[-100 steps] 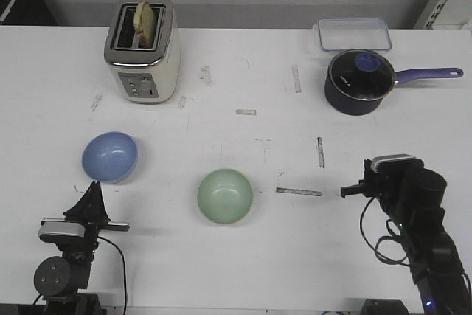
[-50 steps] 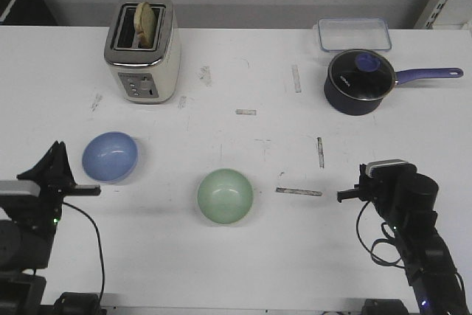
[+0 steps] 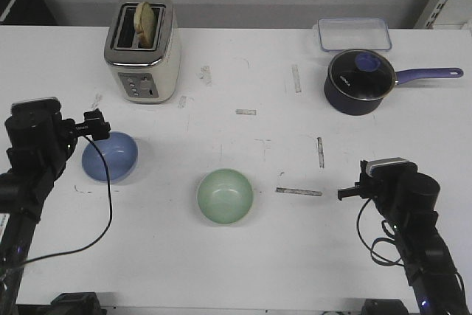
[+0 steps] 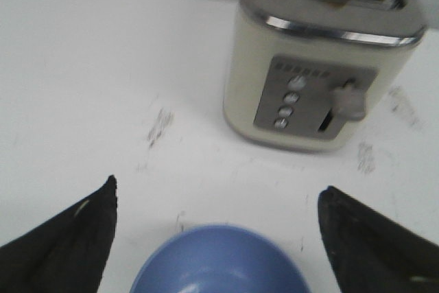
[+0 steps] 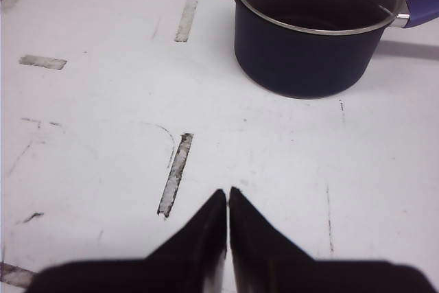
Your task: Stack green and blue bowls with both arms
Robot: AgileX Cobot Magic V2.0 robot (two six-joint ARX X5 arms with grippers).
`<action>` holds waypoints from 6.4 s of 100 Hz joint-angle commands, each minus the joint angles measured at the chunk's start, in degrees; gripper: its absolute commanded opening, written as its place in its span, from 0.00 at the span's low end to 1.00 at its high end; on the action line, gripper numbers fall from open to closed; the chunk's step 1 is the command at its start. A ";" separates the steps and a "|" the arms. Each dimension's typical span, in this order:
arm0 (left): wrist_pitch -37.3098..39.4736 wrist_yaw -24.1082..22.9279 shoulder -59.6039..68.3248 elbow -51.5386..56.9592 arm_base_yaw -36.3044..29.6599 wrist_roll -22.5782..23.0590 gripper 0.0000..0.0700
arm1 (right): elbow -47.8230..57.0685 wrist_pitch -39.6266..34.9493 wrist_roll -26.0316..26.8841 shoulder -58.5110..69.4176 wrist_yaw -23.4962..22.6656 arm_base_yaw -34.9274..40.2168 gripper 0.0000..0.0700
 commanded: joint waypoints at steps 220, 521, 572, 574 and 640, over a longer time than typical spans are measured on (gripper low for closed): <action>-34.64 18.25 23.43 26.64 -35.50 -0.26 0.00 | 0.77 -0.11 -0.07 0.24 -0.20 0.13 0.00; 19.15 -0.26 -26.29 -30.62 -5.31 7.17 0.00 | -9.16 -6.32 4.44 -28.52 2.71 -4.48 0.00; 19.76 -0.24 -32.13 -30.60 -5.31 6.34 0.00 | -9.14 -4.17 4.83 -29.86 2.75 -4.48 0.00; 19.74 -0.24 -32.41 -30.60 -5.31 6.34 0.00 | -9.14 -4.02 4.83 -29.86 2.78 -4.48 0.00; 25.77 -0.44 -49.33 -43.30 -4.42 6.34 0.00 | -9.11 -3.78 4.83 -29.86 2.78 -4.48 0.00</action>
